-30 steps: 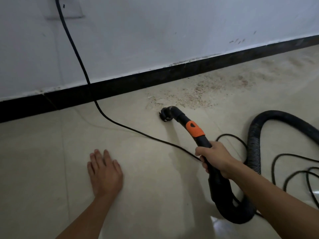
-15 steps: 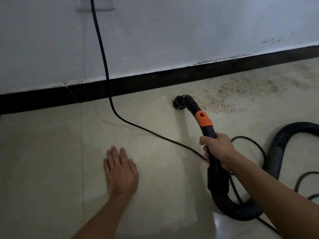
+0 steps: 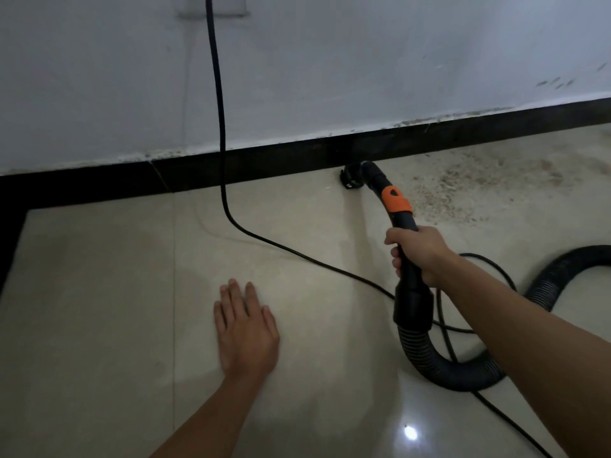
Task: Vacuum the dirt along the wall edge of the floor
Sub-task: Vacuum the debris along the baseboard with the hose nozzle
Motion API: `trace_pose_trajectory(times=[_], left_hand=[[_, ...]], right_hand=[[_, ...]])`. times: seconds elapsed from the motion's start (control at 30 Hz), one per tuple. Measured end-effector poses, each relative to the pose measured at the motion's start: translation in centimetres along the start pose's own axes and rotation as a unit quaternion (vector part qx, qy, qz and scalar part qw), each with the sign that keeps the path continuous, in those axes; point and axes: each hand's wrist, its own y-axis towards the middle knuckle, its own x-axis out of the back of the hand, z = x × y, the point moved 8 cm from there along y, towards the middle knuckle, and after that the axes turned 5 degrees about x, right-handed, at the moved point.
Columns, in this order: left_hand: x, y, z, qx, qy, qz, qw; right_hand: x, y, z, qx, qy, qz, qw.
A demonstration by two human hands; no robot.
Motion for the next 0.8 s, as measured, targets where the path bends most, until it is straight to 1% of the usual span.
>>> trace_pose_trajectory(times=[0.1, 0.3, 0.4, 0.5, 0.57, 0.67, 0.8], left_hand=[[0.0, 0.0, 0.0, -0.003, 0.000, -0.002, 1.000], [0.1, 0.0, -0.1, -0.005, 0.001, -0.002, 1.000], [0.1, 0.0, -0.1, -0.001, 0.008, 0.004, 1.000], [0.2, -0.1, -0.1, -0.001, 0.008, 0.010, 1.000], [0.1, -0.1, -0.1, -0.001, -0.002, 0.011, 1.000], [0.1, 0.0, -0.2, -0.004, -0.008, 0.007, 1.000], [0.4, -0.2, -0.2, -0.014, -0.014, -0.002, 1.000]], right_hand=[[-1.5, 0.8, 1.0, 0.001, -0.005, 0.017, 1.000], [-2.8, 0.8, 0.9, 0.018, -0.032, -0.008, 0.999], [-5.0, 0.1, 0.9, 0.046, -0.087, 0.020, 0.995], [-6.2, -0.5, 1.2, 0.081, -0.160, 0.045, 0.983], [-5.0, -0.6, 1.5, 0.094, -0.197, 0.029, 0.975], [-1.0, -1.4, 1.6, 0.111, -0.274, -0.008, 0.955], [5.0, -5.2, -2.2, 0.111, -0.353, -0.051, 0.928]])
